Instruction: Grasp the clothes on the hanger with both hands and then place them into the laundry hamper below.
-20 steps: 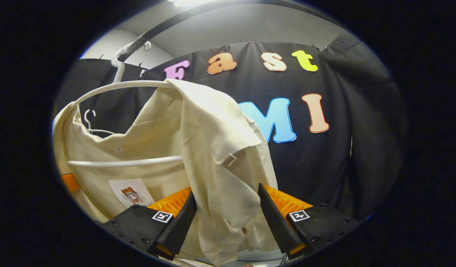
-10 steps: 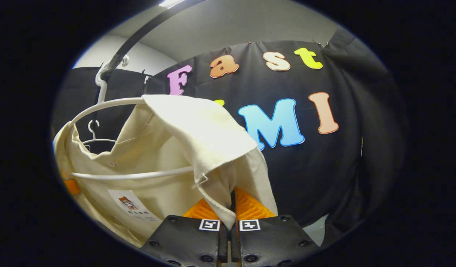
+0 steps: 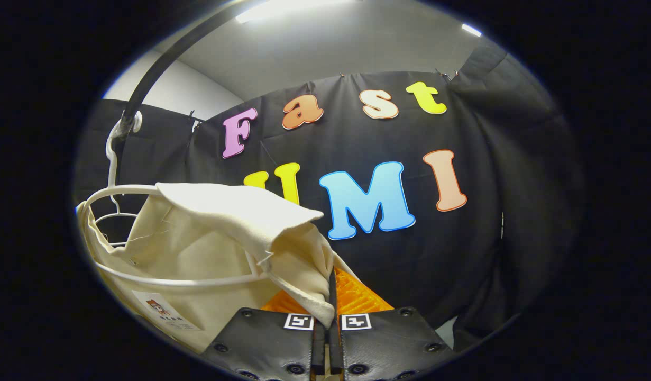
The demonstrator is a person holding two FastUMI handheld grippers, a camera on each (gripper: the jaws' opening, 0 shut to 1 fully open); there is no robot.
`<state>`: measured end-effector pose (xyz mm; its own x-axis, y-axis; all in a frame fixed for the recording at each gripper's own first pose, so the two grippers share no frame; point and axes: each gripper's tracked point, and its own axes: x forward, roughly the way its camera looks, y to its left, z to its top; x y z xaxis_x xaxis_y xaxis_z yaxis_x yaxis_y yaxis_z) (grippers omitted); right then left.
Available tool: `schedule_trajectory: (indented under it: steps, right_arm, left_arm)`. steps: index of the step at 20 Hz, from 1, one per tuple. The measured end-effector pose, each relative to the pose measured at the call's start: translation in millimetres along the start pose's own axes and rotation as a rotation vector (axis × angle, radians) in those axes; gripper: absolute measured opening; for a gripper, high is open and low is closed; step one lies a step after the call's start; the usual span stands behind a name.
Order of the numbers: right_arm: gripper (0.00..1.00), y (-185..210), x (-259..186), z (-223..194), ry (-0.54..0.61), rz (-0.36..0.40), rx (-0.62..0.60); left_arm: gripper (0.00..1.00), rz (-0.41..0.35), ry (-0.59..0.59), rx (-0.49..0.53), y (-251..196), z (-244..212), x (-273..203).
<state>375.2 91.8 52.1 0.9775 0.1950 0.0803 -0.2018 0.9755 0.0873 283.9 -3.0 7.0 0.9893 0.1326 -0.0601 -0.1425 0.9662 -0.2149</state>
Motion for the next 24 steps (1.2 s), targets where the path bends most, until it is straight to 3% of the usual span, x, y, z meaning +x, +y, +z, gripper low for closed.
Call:
schedule_trajectory:
  steps: [3, 5, 9, 17, 24]
  right_arm:
    - [0.08, -0.1, 4.8, 3.6, -0.01, -0.002, 0.002]
    - [0.01, 1.5, 9.5, 1.4, -0.004, 0.005, 0.003]
    - [0.02, -3.9, 21.1, 3.4, -0.006, 0.006, 0.065]
    - [0.05, -23.8, 50.8, 2.8, -0.007, -0.014, 0.252]
    - [0.08, -41.9, 73.2, 13.9, -0.056, -0.044, 0.354]
  left_arm:
    - [0.04, 0.014, -0.007, 0.015, 11.0, 5.7, -5.4]
    - [0.03, 0.007, -0.009, -0.003, 11.7, 8.7, -8.5]
    - [0.03, 0.011, -0.037, -0.008, 38.3, 21.4, -11.7]
    - [0.03, -0.084, 0.024, -0.128, 47.4, 2.6, -6.4]
    - [0.03, -0.111, -0.044, -0.09, 56.4, 26.7, 4.5]
